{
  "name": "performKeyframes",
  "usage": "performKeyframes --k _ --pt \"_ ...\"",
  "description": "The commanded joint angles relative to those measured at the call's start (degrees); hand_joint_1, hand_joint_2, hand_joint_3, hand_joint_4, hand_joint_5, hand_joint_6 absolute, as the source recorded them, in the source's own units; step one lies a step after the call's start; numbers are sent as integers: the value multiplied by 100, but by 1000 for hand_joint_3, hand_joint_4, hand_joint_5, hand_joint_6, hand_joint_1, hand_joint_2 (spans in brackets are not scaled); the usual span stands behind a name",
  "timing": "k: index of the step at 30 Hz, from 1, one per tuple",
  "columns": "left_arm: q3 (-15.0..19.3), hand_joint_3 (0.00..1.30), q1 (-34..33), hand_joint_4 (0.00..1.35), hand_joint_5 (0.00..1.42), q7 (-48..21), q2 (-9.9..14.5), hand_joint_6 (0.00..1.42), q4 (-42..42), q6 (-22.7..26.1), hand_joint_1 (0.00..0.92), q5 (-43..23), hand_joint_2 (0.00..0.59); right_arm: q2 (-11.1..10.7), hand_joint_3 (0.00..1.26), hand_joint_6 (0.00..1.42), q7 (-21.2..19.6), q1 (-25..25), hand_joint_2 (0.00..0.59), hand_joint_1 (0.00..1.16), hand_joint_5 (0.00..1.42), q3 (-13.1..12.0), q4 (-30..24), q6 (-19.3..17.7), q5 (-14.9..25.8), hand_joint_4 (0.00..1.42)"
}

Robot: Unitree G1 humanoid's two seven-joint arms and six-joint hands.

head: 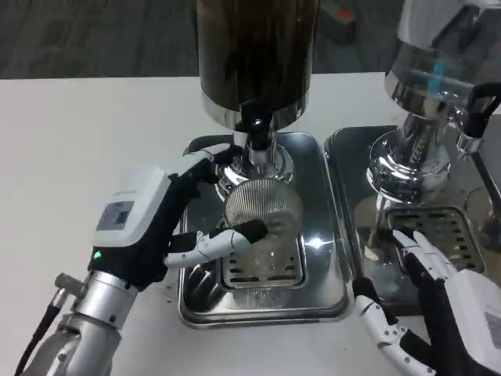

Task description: Grasp the cup under the faucet to collect the drink, then remove the cup.

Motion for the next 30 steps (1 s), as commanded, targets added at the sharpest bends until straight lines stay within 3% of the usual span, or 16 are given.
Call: performKeyframes --k 1,3,9,15,20,23,25,28,30 --pt "316 311 315 329 456 -306 137 633 -532 -18 60 -239 59 13 178 286 -80 -38 384 194 98 -5 60 36 58 77" --pt "475 341 457 396 500 -431 185 671 -742 -2 61 -361 59 14 178 286 -86 -65 384 193 98 -2 80 32 65 76" --pt "1100 550 875 681 788 -597 260 1063 -1262 -225 61 -810 60 19 178 286 -112 -136 385 190 97 3 151 17 86 75" --pt "1682 661 1008 844 940 -972 284 1212 -1548 -691 53 -1682 93 15 178 286 -125 -245 391 192 97 5 229 4 112 74" --pt "1939 737 873 986 1059 -2163 311 1321 -1545 -761 35 -3391 113 6 178 286 -146 -290 407 196 97 17 261 -5 129 74" --pt "2075 772 683 1030 1099 -2993 354 1380 -1488 -629 27 -4350 111 5 178 286 -156 -329 409 198 97 23 292 -7 142 74" --pt "2140 789 534 1052 1119 -3750 390 1403 -1473 -272 4 -5119 115 5 178 286 -167 -342 409 198 97 31 308 -10 145 74" --pt "2257 762 323 993 1062 -4739 419 1373 -1446 311 0 -5974 119 -6 178 286 -181 -355 410 199 97 38 331 -8 153 74" --pt "2349 704 170 886 960 -5411 467 1272 -1434 787 0 -6456 111 -15 178 286 -189 -372 410 200 97 37 350 -5 161 74"
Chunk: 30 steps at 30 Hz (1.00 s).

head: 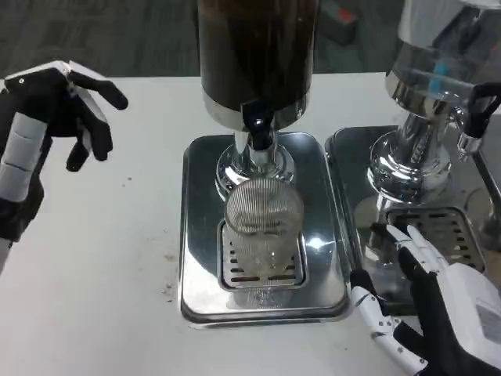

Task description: Grasp the cup under the faucet to collect the drink, then remove the cup.

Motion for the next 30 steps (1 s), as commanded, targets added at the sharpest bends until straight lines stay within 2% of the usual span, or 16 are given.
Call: performKeyframes --k 1,5,8,11,14,20,23,25,30 --pt "172 670 -279 834 901 -1153 113 1199 57 832 0 -791 107 -25 178 286 -96 -59 410 200 97 -5 39 -4 38 74" --pt "281 523 -569 570 610 -2303 186 761 128 1822 0 -1463 90 -42 178 286 -100 -105 410 201 97 -1 80 4 71 74" --pt "358 424 -756 424 462 -2903 215 565 225 2390 0 -1659 77 -57 178 286 -108 -146 410 201 97 6 117 4 84 74" --pt "421 361 -975 345 389 -3418 193 470 372 2898 0 -1786 67 -62 178 286 -128 -187 410 201 97 15 142 -2 86 74" --pt "505 346 -1124 304 348 -3691 138 398 458 3200 0 -1822 65 -54 178 286 -143 -201 410 201 97 33 156 -2 81 74" --pt "643 297 -1341 226 274 -3880 -27 308 456 3475 0 -1797 66 -50 178 286 -177 -213 410 201 97 45 183 8 86 74" --pt "645 191 -1452 87 143 -3997 -119 182 403 3597 0 -1787 43 -40 181 286 -201 -216 410 201 97 46 198 11 90 74" --pt "545 123 -1605 9 78 -4290 -89 126 448 3913 0 -1869 39 -21 183 286 -233 -209 410 202 97 66 207 12 76 74" --pt "491 34 -2026 0 0 -4900 -33 51 760 4629 0 -1916 53 -1 186 286 -297 -188 410 202 97 86 212 24 67 74"
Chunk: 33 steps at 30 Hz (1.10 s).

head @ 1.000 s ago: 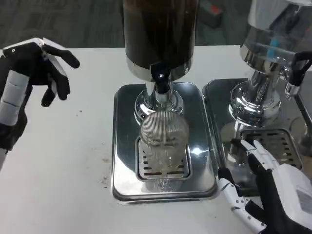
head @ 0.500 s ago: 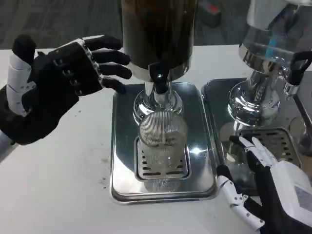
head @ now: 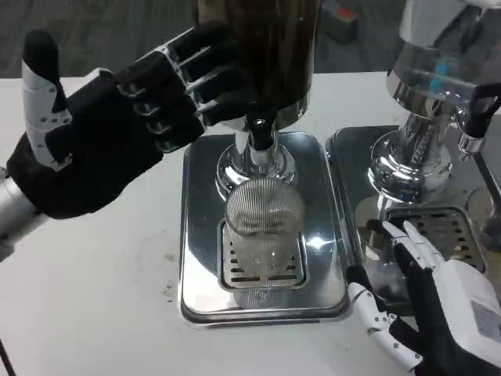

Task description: Grasp the cup under the faucet to collect the drink, then remove the cup.

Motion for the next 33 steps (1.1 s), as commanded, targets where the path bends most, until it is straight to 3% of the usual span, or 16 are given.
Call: performKeyframes --k 1,7,20,33 --pt "-67 32 -475 0 0 -504 52 47 317 540 0 -68 54 46 186 286 -129 9 410 202 97 15 -3 28 18 74" --pt "-19 38 -899 0 0 -714 -49 50 675 705 0 73 63 73 186 286 -195 47 412 203 97 32 2 33 16 74" --pt "183 76 -1128 0 28 -807 -223 82 833 791 0 -8 68 90 187 286 -235 85 420 210 97 41 10 53 13 76" --pt "307 145 -1188 46 80 -578 -470 115 756 303 0 236 62 132 187 286 -218 94 420 213 99 11 -2 89 58 86"
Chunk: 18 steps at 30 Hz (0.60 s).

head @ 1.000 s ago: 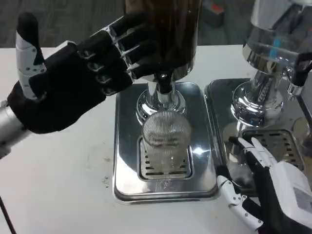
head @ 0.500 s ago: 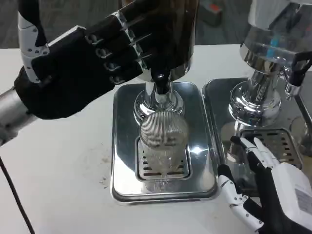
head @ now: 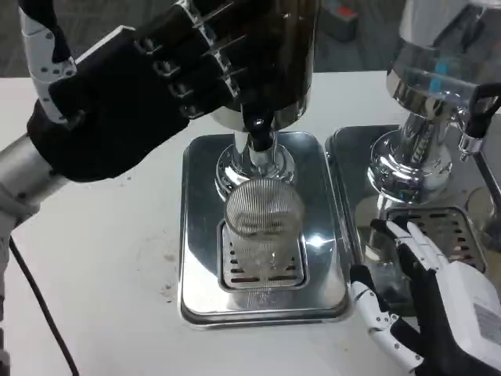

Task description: Grasp the cup under the faucet to collect the drink, then remove the cup.

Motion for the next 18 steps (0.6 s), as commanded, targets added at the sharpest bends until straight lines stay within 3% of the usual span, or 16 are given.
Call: performKeyframes --k 1,18 --pt "14 147 -133 48 81 141 -41 115 -26 -374 0 211 62 43 187 286 -57 34 420 213 101 -28 -8 82 65 86" --pt "-338 141 -94 29 58 224 -148 101 198 -1568 0 1097 61 114 194 286 -63 61 411 209 108 -52 3 103 149 86"
